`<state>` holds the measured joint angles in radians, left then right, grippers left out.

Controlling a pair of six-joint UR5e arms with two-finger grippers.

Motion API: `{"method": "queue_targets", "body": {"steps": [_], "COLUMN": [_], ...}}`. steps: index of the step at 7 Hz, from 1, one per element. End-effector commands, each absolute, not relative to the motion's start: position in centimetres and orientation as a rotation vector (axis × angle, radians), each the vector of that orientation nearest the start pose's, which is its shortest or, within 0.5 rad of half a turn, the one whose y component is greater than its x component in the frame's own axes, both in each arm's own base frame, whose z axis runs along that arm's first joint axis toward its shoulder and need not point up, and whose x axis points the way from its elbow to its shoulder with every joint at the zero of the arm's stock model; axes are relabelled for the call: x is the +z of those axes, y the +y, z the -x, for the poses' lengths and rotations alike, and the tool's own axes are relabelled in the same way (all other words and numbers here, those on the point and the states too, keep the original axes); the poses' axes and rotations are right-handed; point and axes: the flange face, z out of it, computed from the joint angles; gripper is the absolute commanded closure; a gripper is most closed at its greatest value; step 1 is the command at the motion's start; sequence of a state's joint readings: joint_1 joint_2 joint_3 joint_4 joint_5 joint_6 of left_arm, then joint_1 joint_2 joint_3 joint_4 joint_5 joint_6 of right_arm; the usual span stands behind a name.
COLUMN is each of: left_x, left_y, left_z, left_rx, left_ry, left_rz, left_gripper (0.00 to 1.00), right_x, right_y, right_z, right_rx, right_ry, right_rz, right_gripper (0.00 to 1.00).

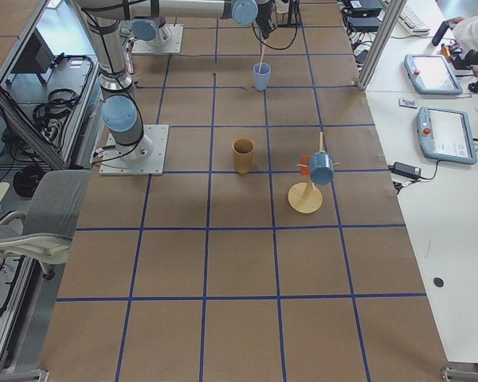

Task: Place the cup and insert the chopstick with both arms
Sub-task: 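Release the chopstick and raise the right gripper away from the cup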

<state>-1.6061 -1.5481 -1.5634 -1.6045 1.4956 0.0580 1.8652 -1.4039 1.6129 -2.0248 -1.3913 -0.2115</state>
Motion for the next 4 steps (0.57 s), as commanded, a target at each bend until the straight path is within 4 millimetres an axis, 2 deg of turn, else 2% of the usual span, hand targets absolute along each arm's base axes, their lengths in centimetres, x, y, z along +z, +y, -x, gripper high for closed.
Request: {"method": "queue_targets", "body": {"steps": [1, 2, 3, 4], "left_x": [49.8, 49.9, 49.9, 49.9], "left_y": [-47.6, -47.6, -47.6, -47.6], "left_z": [15.8, 15.8, 15.8, 15.8], "left_rx": [0.008, 0.006, 0.006, 0.006], "left_ry": [3.213, 3.213, 3.214, 3.215], "left_rz": [-0.150, -0.148, -0.145, -0.145], "left_gripper": [0.00, 0.00, 0.00, 0.00], "right_x": [41.9, 41.4, 41.3, 40.8], "right_y": [-51.0, -51.2, -51.3, -51.8], "right_z": [-31.3, -31.3, -31.4, -31.5], "right_rx": [-0.368, -0.359, -0.359, -0.390], "right_ry": [2.829, 2.832, 2.831, 2.825], "right_rz": [0.760, 0.762, 0.760, 0.761], "right_gripper": [0.90, 0.83, 0.52, 0.16]}}
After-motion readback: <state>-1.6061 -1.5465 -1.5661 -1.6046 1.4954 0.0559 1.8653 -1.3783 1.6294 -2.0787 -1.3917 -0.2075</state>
